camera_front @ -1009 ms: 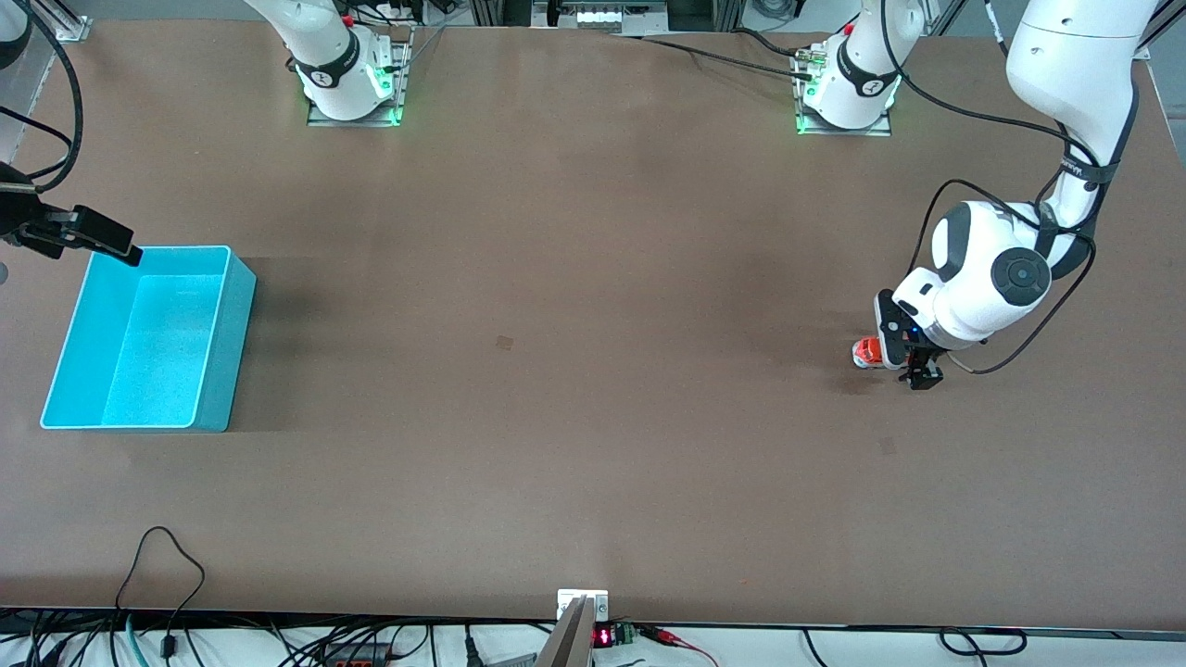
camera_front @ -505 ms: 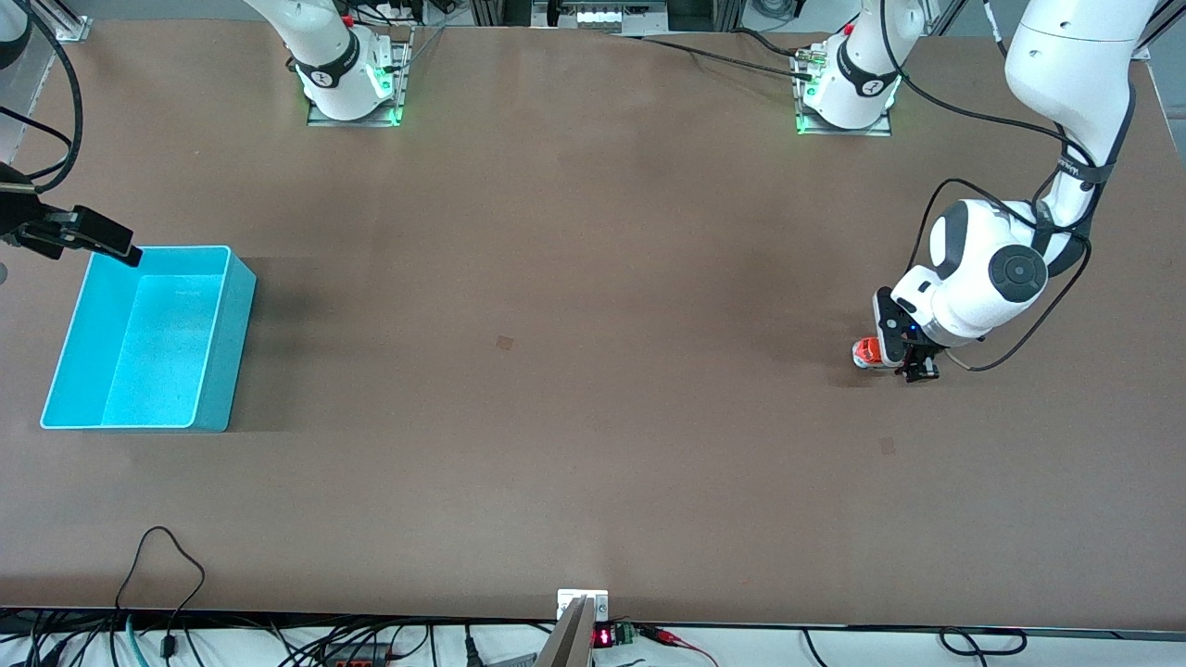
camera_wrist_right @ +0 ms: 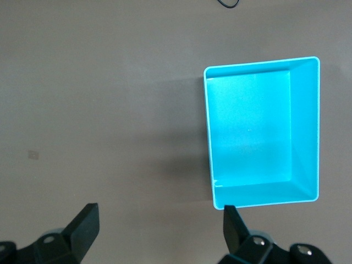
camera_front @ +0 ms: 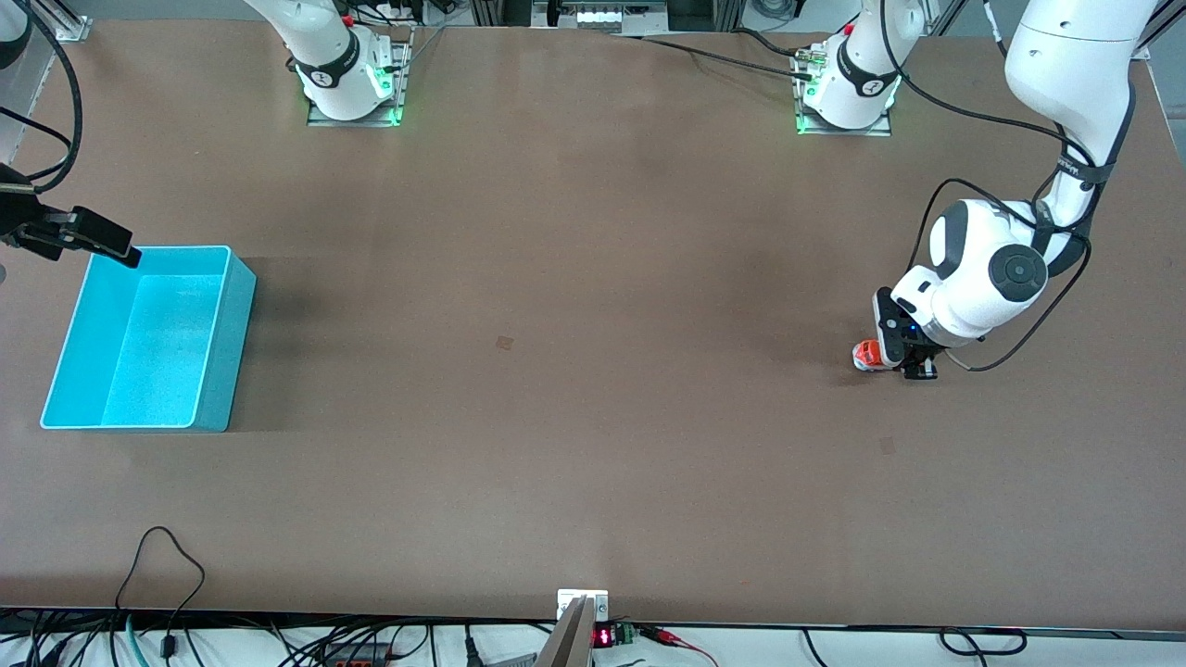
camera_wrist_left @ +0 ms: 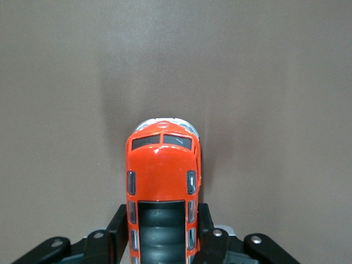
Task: Wind up bus and store in blue box
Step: 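Drag the car backward along the table with the left gripper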
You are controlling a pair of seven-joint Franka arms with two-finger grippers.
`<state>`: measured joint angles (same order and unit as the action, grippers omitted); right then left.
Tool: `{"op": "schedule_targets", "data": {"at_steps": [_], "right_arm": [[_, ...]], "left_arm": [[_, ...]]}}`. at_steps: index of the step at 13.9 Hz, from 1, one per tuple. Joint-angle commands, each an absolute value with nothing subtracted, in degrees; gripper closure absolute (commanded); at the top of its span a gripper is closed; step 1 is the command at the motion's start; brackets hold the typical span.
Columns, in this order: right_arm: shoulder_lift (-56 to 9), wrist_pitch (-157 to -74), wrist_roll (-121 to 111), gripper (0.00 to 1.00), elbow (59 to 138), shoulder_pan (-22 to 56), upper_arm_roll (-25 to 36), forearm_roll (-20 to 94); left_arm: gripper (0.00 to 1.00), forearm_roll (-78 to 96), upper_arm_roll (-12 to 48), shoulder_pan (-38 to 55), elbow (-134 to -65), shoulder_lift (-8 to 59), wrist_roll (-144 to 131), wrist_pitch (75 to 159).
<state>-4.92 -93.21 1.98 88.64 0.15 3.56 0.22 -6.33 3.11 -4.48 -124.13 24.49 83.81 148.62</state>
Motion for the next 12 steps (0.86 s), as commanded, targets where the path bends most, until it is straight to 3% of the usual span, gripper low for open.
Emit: {"op": "schedule_targets", "data": {"at_steps": [1, 12], "right_arm": [[-4.83, -93.43, 1.32, 0.00, 88.42, -0.09, 3.25, -0.18], [-4.92, -93.52, 1.23, 0.00, 88.42, -0.18, 3.25, -0.18]], "left_arm": [[0.73, -6.77, 3.43, -4.66, -124.19, 24.26, 85.08, 148.80], [0.76, -7.29, 2.90, -13.00, -120.85, 30.76, 95.97, 148.45]]}}
